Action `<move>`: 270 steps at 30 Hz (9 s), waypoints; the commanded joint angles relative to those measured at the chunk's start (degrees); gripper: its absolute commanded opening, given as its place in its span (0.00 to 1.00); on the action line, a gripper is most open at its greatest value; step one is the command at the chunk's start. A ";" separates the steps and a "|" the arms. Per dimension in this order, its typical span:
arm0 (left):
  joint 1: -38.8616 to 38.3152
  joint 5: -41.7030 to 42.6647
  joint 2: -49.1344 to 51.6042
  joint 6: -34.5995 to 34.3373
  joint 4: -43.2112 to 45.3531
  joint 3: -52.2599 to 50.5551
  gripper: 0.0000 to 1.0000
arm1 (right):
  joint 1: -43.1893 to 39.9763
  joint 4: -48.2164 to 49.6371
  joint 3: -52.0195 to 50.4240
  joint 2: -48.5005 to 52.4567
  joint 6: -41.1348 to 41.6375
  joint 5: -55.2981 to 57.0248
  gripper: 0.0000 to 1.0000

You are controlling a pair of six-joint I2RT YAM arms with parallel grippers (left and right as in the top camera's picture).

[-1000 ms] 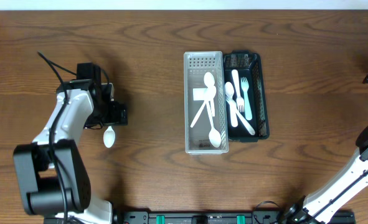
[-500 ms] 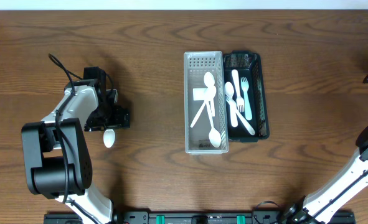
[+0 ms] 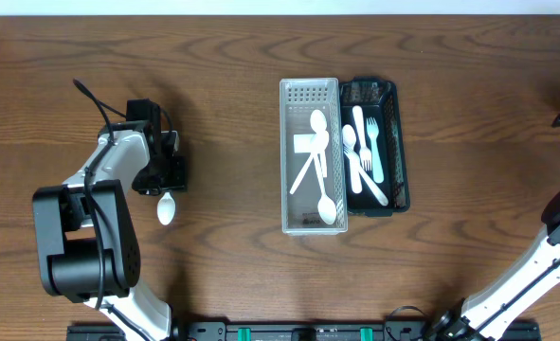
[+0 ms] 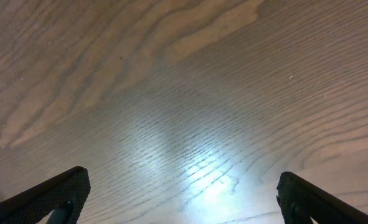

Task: Pack container

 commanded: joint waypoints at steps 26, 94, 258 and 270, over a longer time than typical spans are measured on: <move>-1.60 15.08 -7.96 -7.30 -9.01 15.87 0.06 | -0.66 -0.04 -0.07 0.37 -0.81 -0.22 0.99; -11.13 6.95 -54.23 -13.44 -29.77 17.05 0.98 | -1.07 -0.04 -0.07 0.37 -0.81 -0.22 0.99; -2.67 2.54 -105.96 -5.35 36.70 -62.34 0.98 | 38.23 59.78 -95.19 -111.84 -0.79 -2.27 0.99; -2.67 2.54 -105.96 -5.35 36.70 -62.34 0.98 | 38.80 78.82 -119.54 -129.90 2.32 -2.19 0.99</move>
